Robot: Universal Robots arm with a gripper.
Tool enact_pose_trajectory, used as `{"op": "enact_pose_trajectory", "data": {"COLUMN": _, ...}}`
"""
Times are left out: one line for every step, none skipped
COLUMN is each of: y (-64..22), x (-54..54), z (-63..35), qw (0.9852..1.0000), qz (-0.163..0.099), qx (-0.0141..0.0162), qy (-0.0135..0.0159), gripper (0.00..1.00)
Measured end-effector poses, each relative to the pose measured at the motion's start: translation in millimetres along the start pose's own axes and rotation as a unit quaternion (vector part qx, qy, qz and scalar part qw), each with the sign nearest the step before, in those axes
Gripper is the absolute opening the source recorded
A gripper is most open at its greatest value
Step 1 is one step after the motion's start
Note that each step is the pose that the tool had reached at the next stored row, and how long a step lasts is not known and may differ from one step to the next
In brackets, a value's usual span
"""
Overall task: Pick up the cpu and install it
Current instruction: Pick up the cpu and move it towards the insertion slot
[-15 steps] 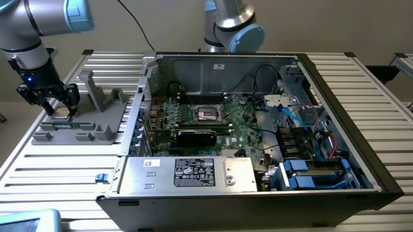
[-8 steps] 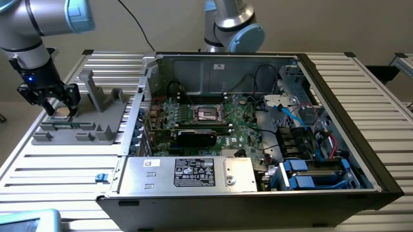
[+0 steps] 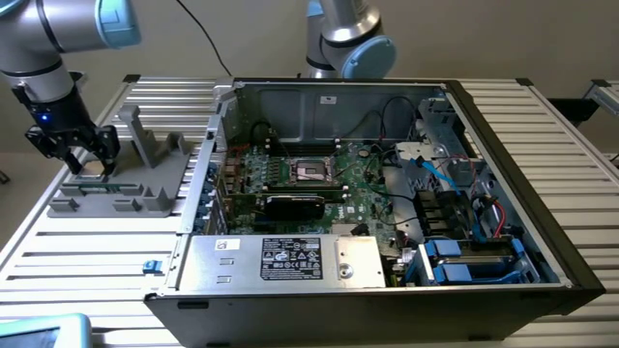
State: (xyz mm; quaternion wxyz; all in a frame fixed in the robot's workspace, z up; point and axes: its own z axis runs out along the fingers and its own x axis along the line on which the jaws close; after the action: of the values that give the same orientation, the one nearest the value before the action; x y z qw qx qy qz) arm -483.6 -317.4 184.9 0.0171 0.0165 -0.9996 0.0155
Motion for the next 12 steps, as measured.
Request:
{"op": "enact_pose_trajectory", "data": {"y": 0.5, "x": 1.3, "z": 0.0, "qw": 1.0, "qz": 0.0, "qx": 0.0008, "qy": -0.004, "gripper": 0.69}}
{"op": "enact_pose_trajectory", "data": {"y": 1.0, "x": 2.4, "z": 0.0, "qw": 1.0, "qz": 0.0, "qx": 0.0015, "qy": -0.0075, "gripper": 0.69}}
{"op": "enact_pose_trajectory", "data": {"y": 1.3, "x": 3.3, "z": 0.0, "qw": 0.9999, "qz": 0.0, "qx": 0.0021, "qy": -0.0104, "gripper": 0.69}}
{"op": "enact_pose_trajectory", "data": {"y": 1.3, "x": 3.7, "z": 0.0, "qw": 0.9999, "qz": 0.0, "qx": 0.0023, "qy": -0.012, "gripper": 0.69}}
{"op": "enact_pose_trajectory", "data": {"y": 1.3, "x": 3.9, "z": -0.1, "qw": 0.9999, "qz": 0.0, "qx": 0.0023, "qy": -0.0124, "gripper": 0.69}}
{"op": "enact_pose_trajectory", "data": {"y": 1.3, "x": 3.9, "z": 0.0, "qw": 0.9999, "qz": 0.0, "qx": 0.0023, "qy": -0.0124, "gripper": 0.69}}
{"op": "enact_pose_trajectory", "data": {"y": 1.3, "x": 3.9, "z": 0.0, "qw": 0.9999, "qz": 0.0, "qx": 0.0023, "qy": -0.0125, "gripper": 0.69}}
{"op": "enact_pose_trajectory", "data": {"y": 1.4, "x": 4.0, "z": 0.2, "qw": 0.9999, "qz": 0.0, "qx": 0.0023, "qy": -0.0125, "gripper": 0.69}}
{"op": "enact_pose_trajectory", "data": {"y": 1.4, "x": 4.0, "z": 0.2, "qw": 0.9999, "qz": 0.0, "qx": 0.0023, "qy": -0.0125, "gripper": 0.69}}
{"op": "enact_pose_trajectory", "data": {"y": 1.4, "x": 4.0, "z": 0.3, "qw": 0.9999, "qz": 0.0, "qx": 0.0023, "qy": -0.0125, "gripper": 0.69}}
{"op": "enact_pose_trajectory", "data": {"y": 1.4, "x": 4.1, "z": 0.5, "qw": 0.9999, "qz": 0.0, "qx": 0.0023, "qy": -0.0125, "gripper": 0.69}}
{"op": "enact_pose_trajectory", "data": {"y": 1.4, "x": 4.1, "z": 0.6, "qw": 0.9999, "qz": 0.0, "qx": 0.0023, "qy": -0.0125, "gripper": 0.69}}
